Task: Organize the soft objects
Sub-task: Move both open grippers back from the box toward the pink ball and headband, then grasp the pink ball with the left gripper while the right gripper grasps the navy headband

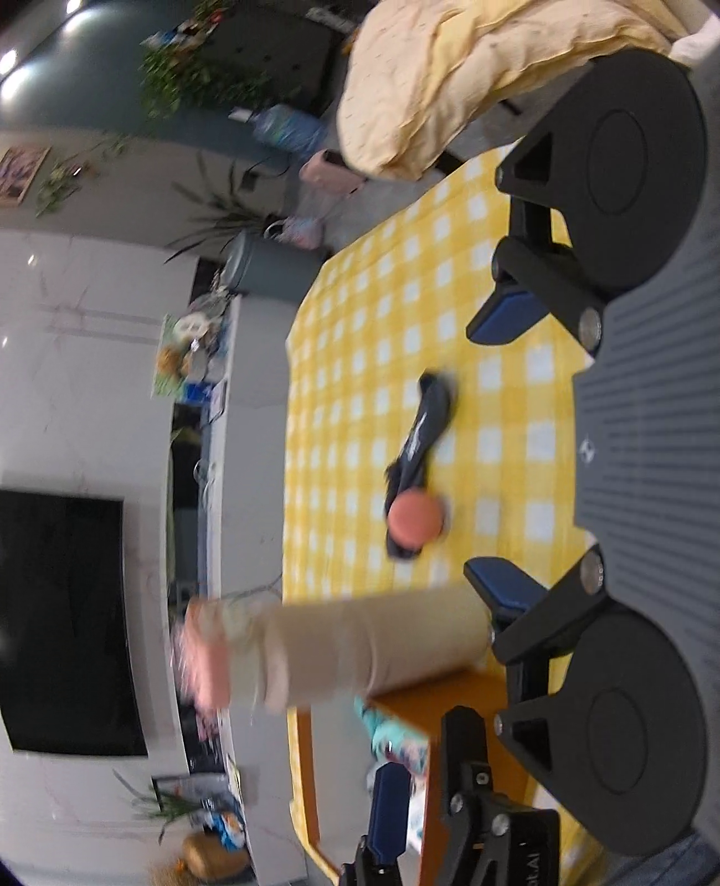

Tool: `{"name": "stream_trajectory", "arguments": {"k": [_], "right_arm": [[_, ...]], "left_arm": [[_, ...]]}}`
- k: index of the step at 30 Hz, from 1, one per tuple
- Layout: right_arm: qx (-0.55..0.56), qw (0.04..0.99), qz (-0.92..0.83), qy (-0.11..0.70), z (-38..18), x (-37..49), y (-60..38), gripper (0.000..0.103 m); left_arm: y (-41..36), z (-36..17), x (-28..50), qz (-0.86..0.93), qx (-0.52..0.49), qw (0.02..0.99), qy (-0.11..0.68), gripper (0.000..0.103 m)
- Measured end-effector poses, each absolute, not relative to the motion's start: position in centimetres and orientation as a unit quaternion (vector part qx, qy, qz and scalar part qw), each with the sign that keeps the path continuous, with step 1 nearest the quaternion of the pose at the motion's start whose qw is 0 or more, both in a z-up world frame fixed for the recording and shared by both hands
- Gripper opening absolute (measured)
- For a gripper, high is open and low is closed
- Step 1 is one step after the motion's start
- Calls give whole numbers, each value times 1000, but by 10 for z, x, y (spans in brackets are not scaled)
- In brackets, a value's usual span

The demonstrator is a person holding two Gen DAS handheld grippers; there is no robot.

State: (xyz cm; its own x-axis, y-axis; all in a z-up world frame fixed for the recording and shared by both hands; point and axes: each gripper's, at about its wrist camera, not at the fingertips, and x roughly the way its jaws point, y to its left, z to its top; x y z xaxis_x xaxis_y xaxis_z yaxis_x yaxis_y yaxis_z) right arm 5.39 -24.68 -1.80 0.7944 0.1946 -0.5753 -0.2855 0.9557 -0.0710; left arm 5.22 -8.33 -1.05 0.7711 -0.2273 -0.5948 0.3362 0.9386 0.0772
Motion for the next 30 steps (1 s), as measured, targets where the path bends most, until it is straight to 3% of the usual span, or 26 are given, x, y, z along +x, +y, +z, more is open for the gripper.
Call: {"name": "stream_trajectory", "arguments": {"k": [13,30], "right_arm": [[-20,929,100,355,-73,134,-311,75],[-7,913,122,390,-115,212,-330,75]], "left_arm": [[-170,-72,149,-89,272,900,328,73],[-198,-140,229,4,372,846,382,72]]}}
